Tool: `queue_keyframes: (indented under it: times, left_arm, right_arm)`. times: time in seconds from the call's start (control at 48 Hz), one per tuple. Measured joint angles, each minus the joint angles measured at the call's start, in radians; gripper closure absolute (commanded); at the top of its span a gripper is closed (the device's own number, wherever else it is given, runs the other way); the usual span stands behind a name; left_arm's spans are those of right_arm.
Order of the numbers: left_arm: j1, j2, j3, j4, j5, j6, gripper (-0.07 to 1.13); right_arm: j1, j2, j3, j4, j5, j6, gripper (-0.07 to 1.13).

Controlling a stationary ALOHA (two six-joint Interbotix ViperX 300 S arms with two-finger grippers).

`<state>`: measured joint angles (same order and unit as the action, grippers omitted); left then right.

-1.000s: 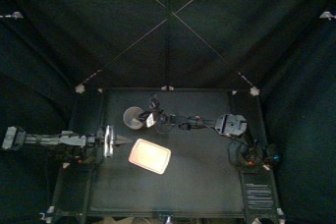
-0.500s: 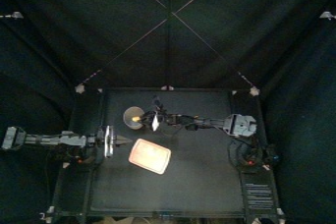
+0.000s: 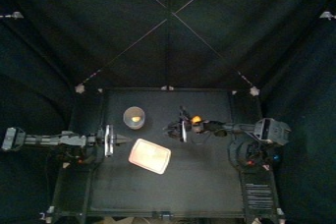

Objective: Pick the chip then place it in the grey bowl
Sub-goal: Drop chip in the grey bowl and return to neutral

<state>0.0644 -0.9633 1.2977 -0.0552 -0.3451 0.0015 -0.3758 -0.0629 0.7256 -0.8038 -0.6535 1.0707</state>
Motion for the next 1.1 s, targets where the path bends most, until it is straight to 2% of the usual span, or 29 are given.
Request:
queue_keyframes:
  times: [0.312, 0.521, 0.833, 1.104]
  left_arm:
    - [0.035, 0.000, 0.008, -0.009, 0.000, -0.003, 1.02]
    - [0.037, 0.000, 0.008, -0.040, 0.000, -0.003, 1.02]
    - [0.052, 0.000, 0.006, -0.083, 0.000, 0.000, 1.02]
    - [0.052, 0.002, -0.014, -0.083, 0.000, -0.003, 1.02]
  right_arm:
    - [-0.023, -0.268, 0.192, -0.026, 0.025, -0.002, 0.28]
    - [-0.003, -0.437, 0.273, -0.020, 0.025, -0.002, 0.28]
    - [0.091, -0.483, 0.330, 0.031, 0.025, -0.002, 0.28]
    - [0.104, -0.480, 0.322, 0.031, 0.025, 0.000, 0.28]
